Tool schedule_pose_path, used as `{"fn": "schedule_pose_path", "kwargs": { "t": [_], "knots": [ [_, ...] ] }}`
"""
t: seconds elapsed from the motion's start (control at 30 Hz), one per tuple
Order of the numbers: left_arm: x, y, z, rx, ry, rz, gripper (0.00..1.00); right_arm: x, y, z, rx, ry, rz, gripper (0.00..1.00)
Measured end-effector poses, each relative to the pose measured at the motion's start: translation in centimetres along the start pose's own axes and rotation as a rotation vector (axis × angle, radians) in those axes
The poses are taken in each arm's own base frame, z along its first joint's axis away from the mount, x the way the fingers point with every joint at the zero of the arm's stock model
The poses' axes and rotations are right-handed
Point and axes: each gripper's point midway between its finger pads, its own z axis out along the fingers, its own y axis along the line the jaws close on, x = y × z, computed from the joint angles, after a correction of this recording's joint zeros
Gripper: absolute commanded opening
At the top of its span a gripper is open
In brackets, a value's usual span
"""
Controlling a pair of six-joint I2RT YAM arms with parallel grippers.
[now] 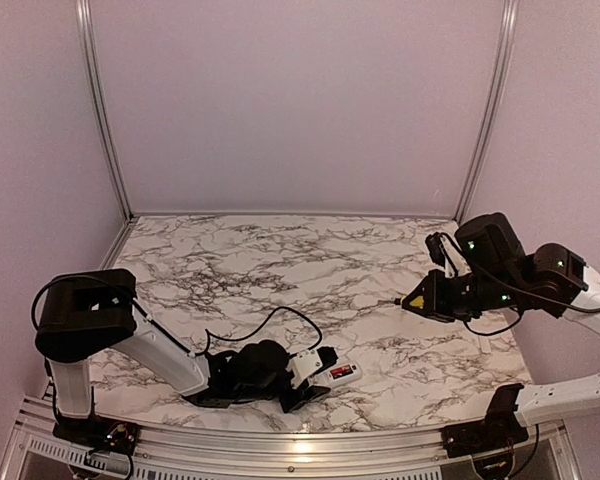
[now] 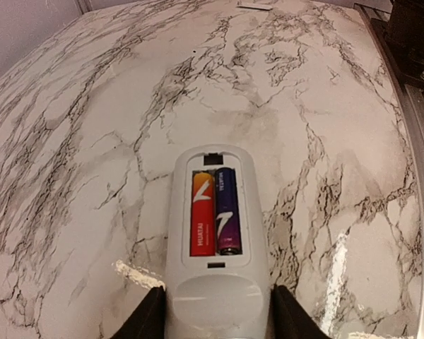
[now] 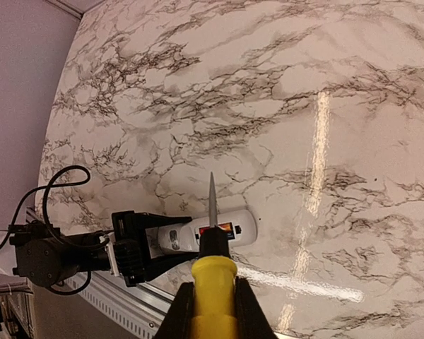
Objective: Unload the batteries from the remote control
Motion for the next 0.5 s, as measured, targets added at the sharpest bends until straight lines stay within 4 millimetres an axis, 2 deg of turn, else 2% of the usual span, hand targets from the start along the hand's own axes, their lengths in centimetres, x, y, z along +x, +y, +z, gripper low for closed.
{"fn": "schedule_pose_path", "kwargs": {
  "t": [0.1, 0.27, 0.5],
  "knots": [
    [-0.3, 0.4, -0.8, -0.017, 0.014, 0.009, 0.0, -0.1, 0.0, 0.0, 0.002, -0.007, -0.011, 0.0],
    [-1.9, 1.2, -2.2, -0.052, 0.006, 0.025, 0.0, -0.4, 0.2, 0.0, -0.005, -0.017, -0.034, 0.0],
    [-3.8, 2.5, -4.6, -0.117, -0.014, 0.066, 0.0, -1.1, 1.3, 0.1, -0.055, -0.045, -0.081, 0.0]
  ]
}}
